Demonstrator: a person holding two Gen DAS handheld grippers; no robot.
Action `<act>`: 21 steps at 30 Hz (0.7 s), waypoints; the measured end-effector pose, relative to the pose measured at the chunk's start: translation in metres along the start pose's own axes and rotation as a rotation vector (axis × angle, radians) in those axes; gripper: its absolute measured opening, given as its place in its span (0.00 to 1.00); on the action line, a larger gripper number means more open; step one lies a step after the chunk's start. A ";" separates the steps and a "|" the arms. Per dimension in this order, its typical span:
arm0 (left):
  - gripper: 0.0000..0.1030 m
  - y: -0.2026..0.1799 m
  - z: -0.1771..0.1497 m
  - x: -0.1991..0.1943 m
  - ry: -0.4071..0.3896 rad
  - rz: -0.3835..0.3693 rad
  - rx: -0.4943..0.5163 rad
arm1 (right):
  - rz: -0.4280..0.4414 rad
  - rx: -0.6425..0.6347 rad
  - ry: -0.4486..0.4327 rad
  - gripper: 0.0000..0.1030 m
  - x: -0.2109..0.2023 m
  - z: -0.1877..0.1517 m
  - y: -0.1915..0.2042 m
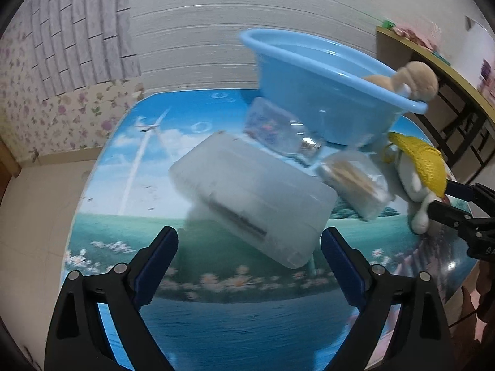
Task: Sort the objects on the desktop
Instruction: 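Grasp the clear plastic box with the left gripper while the right approaches the yellow plush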
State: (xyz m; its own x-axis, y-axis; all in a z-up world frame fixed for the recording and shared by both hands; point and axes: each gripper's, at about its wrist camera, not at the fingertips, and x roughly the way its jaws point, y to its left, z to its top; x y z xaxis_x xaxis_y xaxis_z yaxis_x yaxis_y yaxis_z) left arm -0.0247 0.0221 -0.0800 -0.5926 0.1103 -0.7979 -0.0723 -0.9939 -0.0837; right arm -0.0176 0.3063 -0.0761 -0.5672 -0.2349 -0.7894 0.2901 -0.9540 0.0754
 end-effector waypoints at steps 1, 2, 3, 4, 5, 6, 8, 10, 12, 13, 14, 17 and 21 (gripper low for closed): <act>0.91 0.004 -0.001 0.000 0.001 0.012 -0.006 | 0.001 0.000 0.000 0.76 0.000 0.000 0.000; 0.91 0.009 -0.001 -0.001 0.001 0.029 -0.014 | 0.002 0.001 0.000 0.76 0.000 0.000 0.000; 0.91 0.014 -0.002 -0.001 0.002 0.042 -0.025 | 0.003 0.001 0.000 0.76 0.000 0.000 -0.001; 0.91 0.019 -0.002 -0.001 0.006 0.049 -0.043 | 0.002 0.001 -0.001 0.76 0.000 0.000 0.000; 0.91 0.024 -0.002 0.000 0.011 0.048 -0.070 | 0.002 0.001 -0.001 0.76 0.000 0.000 0.000; 0.91 0.026 -0.002 0.000 0.014 0.040 -0.087 | 0.001 0.000 -0.001 0.76 0.000 0.000 0.000; 0.91 0.026 -0.001 0.002 0.021 0.020 -0.105 | -0.002 -0.006 -0.003 0.76 0.000 0.000 0.000; 0.91 0.019 0.001 0.004 0.023 0.010 -0.090 | -0.003 -0.007 -0.003 0.76 0.000 0.001 0.000; 0.91 0.011 0.003 0.006 0.022 -0.001 -0.072 | -0.001 -0.005 -0.004 0.76 0.000 0.001 -0.001; 0.91 0.006 0.004 0.007 0.021 -0.010 -0.062 | 0.001 -0.004 -0.003 0.76 0.000 0.001 -0.001; 0.91 0.001 0.006 0.009 0.018 -0.021 -0.049 | 0.002 -0.003 -0.003 0.76 0.000 0.001 -0.001; 0.91 -0.009 0.012 0.014 0.016 -0.009 -0.022 | 0.004 -0.001 -0.004 0.76 0.001 0.002 -0.002; 0.91 -0.012 0.017 0.022 0.025 0.006 -0.025 | 0.004 -0.002 -0.003 0.76 0.000 0.001 -0.001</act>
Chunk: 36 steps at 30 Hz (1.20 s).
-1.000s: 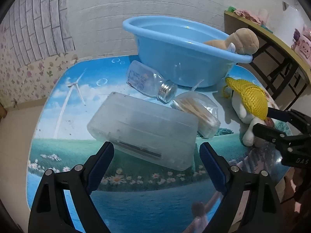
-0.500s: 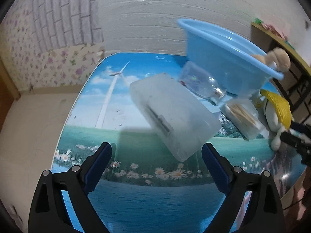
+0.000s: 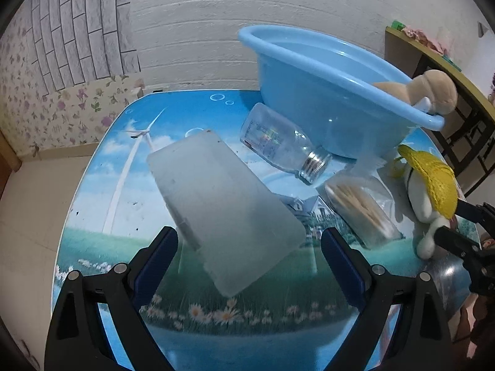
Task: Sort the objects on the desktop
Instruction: 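Grasp the clear plastic box with the left gripper while the right approaches the yellow plush, then lift the clear box with the left gripper while the right grasps the yellow-hatted plush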
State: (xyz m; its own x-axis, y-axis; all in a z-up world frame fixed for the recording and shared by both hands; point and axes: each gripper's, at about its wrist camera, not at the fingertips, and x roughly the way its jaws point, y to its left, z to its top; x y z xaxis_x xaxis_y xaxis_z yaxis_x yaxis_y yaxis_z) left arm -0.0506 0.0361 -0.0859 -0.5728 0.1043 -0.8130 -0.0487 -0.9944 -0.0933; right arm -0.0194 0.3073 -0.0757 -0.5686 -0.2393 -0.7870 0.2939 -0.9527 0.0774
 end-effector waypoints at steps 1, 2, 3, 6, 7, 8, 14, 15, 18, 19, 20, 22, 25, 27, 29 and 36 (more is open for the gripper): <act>0.91 0.001 0.001 0.001 0.003 0.001 -0.004 | 0.000 0.000 0.000 0.76 0.000 0.000 0.000; 0.89 0.002 0.002 0.002 0.004 -0.006 -0.007 | 0.000 0.000 0.000 0.76 0.000 0.000 0.000; 0.86 0.003 0.001 0.001 0.002 -0.007 -0.010 | -0.001 0.001 -0.001 0.76 0.000 0.000 0.000; 0.75 0.006 -0.001 -0.001 0.003 -0.021 -0.007 | 0.000 0.006 0.000 0.76 0.000 0.000 0.000; 0.73 0.007 -0.002 -0.001 0.005 -0.031 -0.008 | 0.000 0.007 0.003 0.76 0.000 0.000 0.000; 0.71 0.007 -0.003 -0.003 0.007 -0.041 -0.006 | -0.001 0.006 0.003 0.76 0.000 0.001 0.001; 0.67 0.005 -0.012 -0.011 0.004 -0.053 0.019 | 0.025 0.015 -0.024 0.54 -0.007 0.001 0.001; 0.67 0.005 -0.014 -0.013 0.003 -0.053 0.022 | 0.022 0.014 -0.031 0.48 -0.009 0.001 0.000; 0.65 0.007 -0.020 -0.021 -0.011 -0.058 0.028 | 0.028 0.020 -0.052 0.23 -0.017 0.001 -0.004; 0.65 0.007 -0.022 -0.023 -0.015 -0.058 0.034 | 0.035 0.023 -0.055 0.15 -0.019 0.001 -0.005; 0.64 0.007 -0.024 -0.026 -0.017 -0.059 0.043 | 0.034 0.021 -0.057 0.13 -0.020 0.000 -0.005; 0.64 0.008 -0.027 -0.029 -0.016 -0.061 0.047 | 0.030 0.017 -0.061 0.13 -0.021 0.000 -0.004; 0.64 0.011 -0.032 -0.036 -0.020 -0.066 0.042 | 0.036 0.030 -0.069 0.14 -0.024 -0.002 -0.005; 0.64 0.013 -0.036 -0.040 -0.018 -0.073 0.042 | 0.031 0.041 -0.077 0.16 -0.026 -0.003 -0.006; 0.64 0.013 -0.040 -0.041 -0.015 -0.066 0.051 | 0.021 0.045 -0.074 0.24 -0.025 -0.003 -0.006; 0.64 0.011 -0.043 -0.038 -0.003 -0.046 0.050 | 0.027 0.067 -0.044 0.65 -0.015 -0.005 -0.001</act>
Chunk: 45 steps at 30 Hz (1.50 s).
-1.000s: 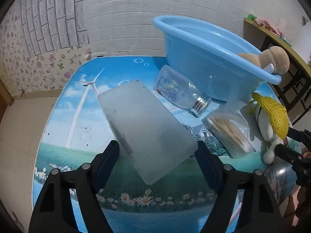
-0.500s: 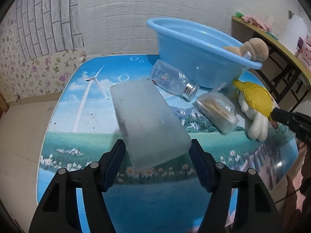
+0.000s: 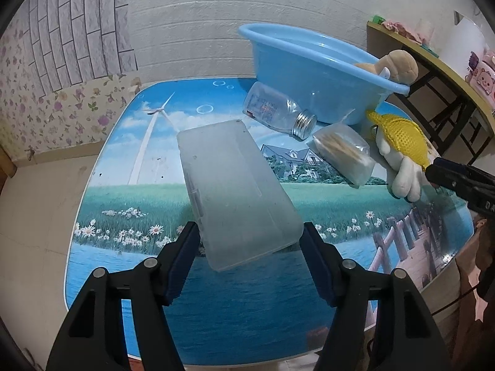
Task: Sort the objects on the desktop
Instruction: 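Lift the clear box with the left gripper while the right grasps the yellow-hatted plush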
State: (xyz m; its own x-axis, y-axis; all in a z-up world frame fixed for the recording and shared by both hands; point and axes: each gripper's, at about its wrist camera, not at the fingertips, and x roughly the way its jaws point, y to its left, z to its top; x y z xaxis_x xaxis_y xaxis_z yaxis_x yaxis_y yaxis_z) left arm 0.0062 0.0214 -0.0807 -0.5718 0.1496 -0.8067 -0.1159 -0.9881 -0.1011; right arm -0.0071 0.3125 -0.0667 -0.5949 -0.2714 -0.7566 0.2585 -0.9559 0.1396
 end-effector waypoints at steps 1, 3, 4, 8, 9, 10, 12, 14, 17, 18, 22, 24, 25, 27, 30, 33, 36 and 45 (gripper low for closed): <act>0.64 -0.001 0.000 0.001 0.000 0.003 0.002 | -0.002 0.003 0.006 0.70 0.002 0.000 0.001; 0.64 -0.002 0.003 0.003 -0.001 0.008 0.000 | -0.006 0.015 0.015 0.71 0.006 0.000 0.002; 0.65 -0.002 0.004 0.004 -0.001 0.010 -0.002 | -0.006 0.026 0.019 0.72 0.009 0.000 0.003; 0.67 -0.004 0.010 0.010 0.001 0.014 -0.010 | -0.037 0.058 0.024 0.83 0.017 0.003 0.005; 0.67 -0.004 0.011 0.012 0.003 0.018 -0.011 | -0.046 0.063 0.022 0.83 0.019 0.005 0.005; 0.68 -0.005 0.012 0.013 0.006 0.022 -0.015 | -0.057 0.067 0.021 0.84 0.021 0.006 0.004; 0.71 -0.005 0.014 0.015 0.007 0.020 -0.020 | -0.081 0.067 0.021 0.85 0.025 0.008 0.004; 0.73 -0.006 0.015 0.016 0.005 0.023 -0.025 | -0.101 0.073 0.025 0.85 0.029 0.010 0.001; 0.74 -0.008 0.017 0.019 0.005 0.029 -0.019 | -0.104 0.094 0.021 0.85 0.031 0.009 -0.005; 0.74 -0.009 0.017 0.019 0.004 0.029 -0.017 | -0.099 0.097 0.019 0.84 0.030 0.009 -0.007; 0.74 -0.010 0.017 0.019 0.004 0.031 -0.008 | -0.084 0.102 0.011 0.70 0.028 0.007 -0.013; 0.72 -0.010 0.016 0.019 0.003 0.024 -0.004 | -0.072 0.110 0.007 0.64 0.026 0.007 -0.016; 0.69 -0.011 0.016 0.018 0.002 0.021 -0.004 | -0.065 0.111 0.003 0.61 0.025 0.006 -0.017; 0.69 -0.011 0.015 0.017 0.003 0.020 0.001 | -0.057 0.108 -0.001 0.56 0.022 0.006 -0.018; 0.68 -0.012 0.013 0.014 0.004 0.013 0.010 | -0.040 0.103 -0.014 0.50 0.017 0.004 -0.019; 0.68 -0.015 0.008 0.010 0.004 -0.001 0.026 | -0.024 0.095 -0.025 0.46 0.010 0.002 -0.019; 0.68 -0.016 0.001 0.006 0.008 -0.012 0.048 | -0.010 0.082 -0.031 0.30 0.004 -0.002 -0.019; 0.67 -0.009 -0.011 -0.007 0.016 -0.021 0.049 | 0.013 0.038 -0.026 0.29 -0.012 -0.019 -0.015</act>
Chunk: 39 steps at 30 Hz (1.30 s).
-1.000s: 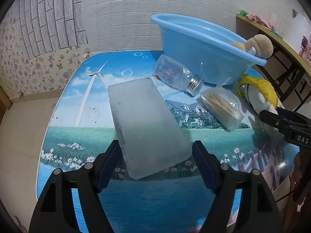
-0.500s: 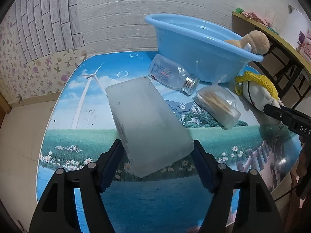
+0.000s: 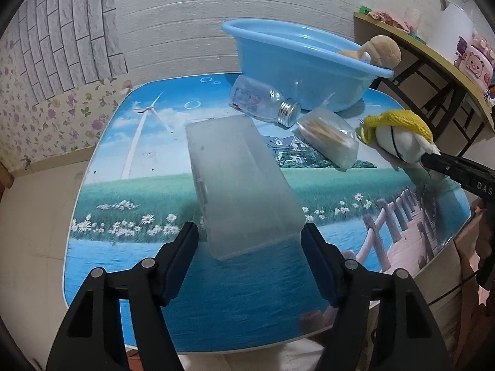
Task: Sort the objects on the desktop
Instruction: 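Lift the clear box with the left gripper while the right lifts the yellow-hatted plush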
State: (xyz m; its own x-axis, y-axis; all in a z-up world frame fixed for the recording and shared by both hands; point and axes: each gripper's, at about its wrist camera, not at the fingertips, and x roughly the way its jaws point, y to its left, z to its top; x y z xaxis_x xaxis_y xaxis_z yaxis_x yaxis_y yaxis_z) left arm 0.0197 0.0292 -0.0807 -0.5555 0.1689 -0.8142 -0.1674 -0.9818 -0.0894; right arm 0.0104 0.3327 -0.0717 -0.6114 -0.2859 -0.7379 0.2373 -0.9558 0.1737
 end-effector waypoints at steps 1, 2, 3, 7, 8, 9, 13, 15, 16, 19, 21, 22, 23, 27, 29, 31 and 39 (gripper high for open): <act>0.67 0.001 0.000 0.000 0.001 -0.001 -0.002 | 0.001 -0.004 0.004 0.29 0.000 -0.001 0.001; 0.67 0.001 0.000 0.001 0.002 -0.002 -0.005 | 0.006 -0.010 0.011 0.33 0.000 -0.002 0.001; 0.67 0.000 0.001 0.001 0.002 -0.001 -0.008 | -0.002 -0.014 0.012 0.33 0.000 -0.002 0.002; 0.70 -0.003 0.004 0.004 0.003 0.014 -0.012 | -0.062 -0.041 0.015 0.82 0.004 -0.001 0.006; 0.72 -0.003 0.005 0.004 0.002 0.017 -0.014 | -0.054 -0.048 0.005 0.91 0.004 -0.001 0.005; 0.73 -0.004 0.006 0.004 -0.001 0.017 -0.015 | -0.044 -0.054 -0.003 0.93 0.003 -0.001 0.006; 0.78 -0.006 0.013 0.007 -0.010 0.013 -0.021 | -0.050 -0.089 -0.007 0.94 0.006 0.000 0.013; 0.78 -0.006 0.016 0.011 -0.010 0.014 -0.025 | -0.065 -0.108 -0.004 0.94 0.009 0.001 0.016; 0.78 -0.006 0.017 0.013 -0.009 0.015 -0.026 | -0.066 -0.110 0.001 0.94 0.011 0.002 0.016; 0.79 -0.008 0.019 0.018 -0.006 0.037 -0.020 | -0.043 -0.077 0.016 0.94 0.015 0.003 0.010; 0.79 -0.008 0.020 0.021 -0.001 0.045 -0.017 | -0.042 -0.070 0.019 0.94 0.016 0.002 0.008; 0.79 -0.008 0.020 0.022 0.001 0.044 -0.019 | -0.047 -0.071 0.020 0.94 0.017 0.002 0.007; 0.79 -0.007 0.020 0.023 0.003 0.044 -0.022 | -0.049 -0.072 0.021 0.94 0.017 0.002 0.007; 0.82 -0.006 0.021 0.026 -0.004 0.065 -0.026 | -0.042 -0.065 0.028 0.94 0.022 0.005 0.007; 0.83 -0.006 0.023 0.028 -0.009 0.075 -0.029 | -0.036 -0.064 0.029 0.94 0.026 0.008 0.008; 0.83 -0.006 0.024 0.030 -0.014 0.087 -0.028 | -0.030 -0.065 0.024 0.94 0.029 0.010 0.009; 0.69 -0.007 0.021 0.028 -0.056 0.095 -0.015 | -0.006 0.019 0.015 0.86 0.035 0.010 0.002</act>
State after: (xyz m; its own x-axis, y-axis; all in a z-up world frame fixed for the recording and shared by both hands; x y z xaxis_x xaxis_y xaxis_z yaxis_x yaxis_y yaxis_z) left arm -0.0120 0.0428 -0.0909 -0.6128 0.0796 -0.7862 -0.0999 -0.9947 -0.0228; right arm -0.0177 0.3201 -0.0904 -0.6016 -0.2796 -0.7483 0.2198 -0.9585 0.1814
